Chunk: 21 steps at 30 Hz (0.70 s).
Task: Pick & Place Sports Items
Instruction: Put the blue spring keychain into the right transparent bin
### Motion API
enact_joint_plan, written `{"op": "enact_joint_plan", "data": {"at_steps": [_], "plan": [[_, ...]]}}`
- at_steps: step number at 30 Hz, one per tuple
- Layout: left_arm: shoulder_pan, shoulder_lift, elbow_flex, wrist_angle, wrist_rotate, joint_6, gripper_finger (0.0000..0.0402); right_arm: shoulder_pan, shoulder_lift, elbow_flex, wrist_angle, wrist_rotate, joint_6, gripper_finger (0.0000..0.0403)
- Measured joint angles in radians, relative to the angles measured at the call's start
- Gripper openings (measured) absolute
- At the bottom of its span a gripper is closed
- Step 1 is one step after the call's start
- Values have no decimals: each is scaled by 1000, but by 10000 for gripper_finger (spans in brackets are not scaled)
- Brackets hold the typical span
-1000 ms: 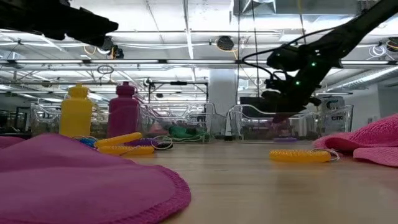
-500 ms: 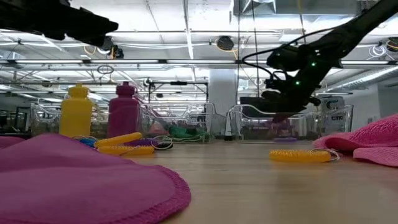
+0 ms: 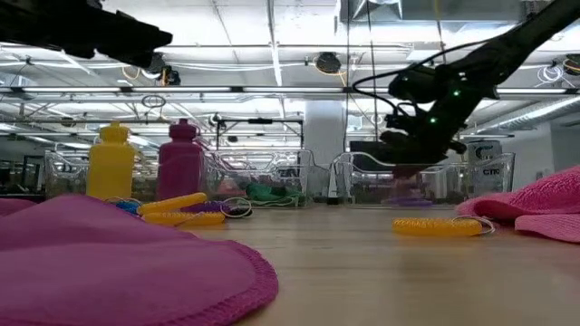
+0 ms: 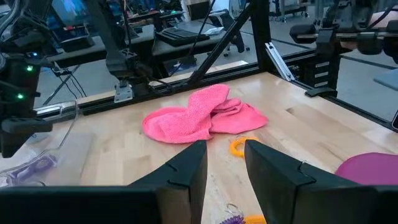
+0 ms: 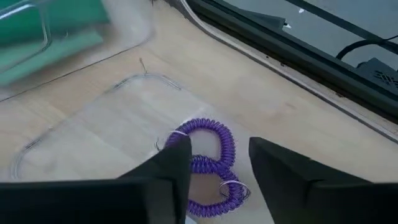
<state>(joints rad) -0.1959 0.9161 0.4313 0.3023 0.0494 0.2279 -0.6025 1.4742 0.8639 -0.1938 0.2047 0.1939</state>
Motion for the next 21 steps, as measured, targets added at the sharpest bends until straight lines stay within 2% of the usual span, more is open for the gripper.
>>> {"op": "enact_joint_plan", "data": {"at_steps": [12,21], "plan": [[0,0,0,0,0,0,93,3,-1,0,71,-11,-23,157],[0,0,0,0,0,0,93,28,-61,0,183,-208,-42,170]]}}
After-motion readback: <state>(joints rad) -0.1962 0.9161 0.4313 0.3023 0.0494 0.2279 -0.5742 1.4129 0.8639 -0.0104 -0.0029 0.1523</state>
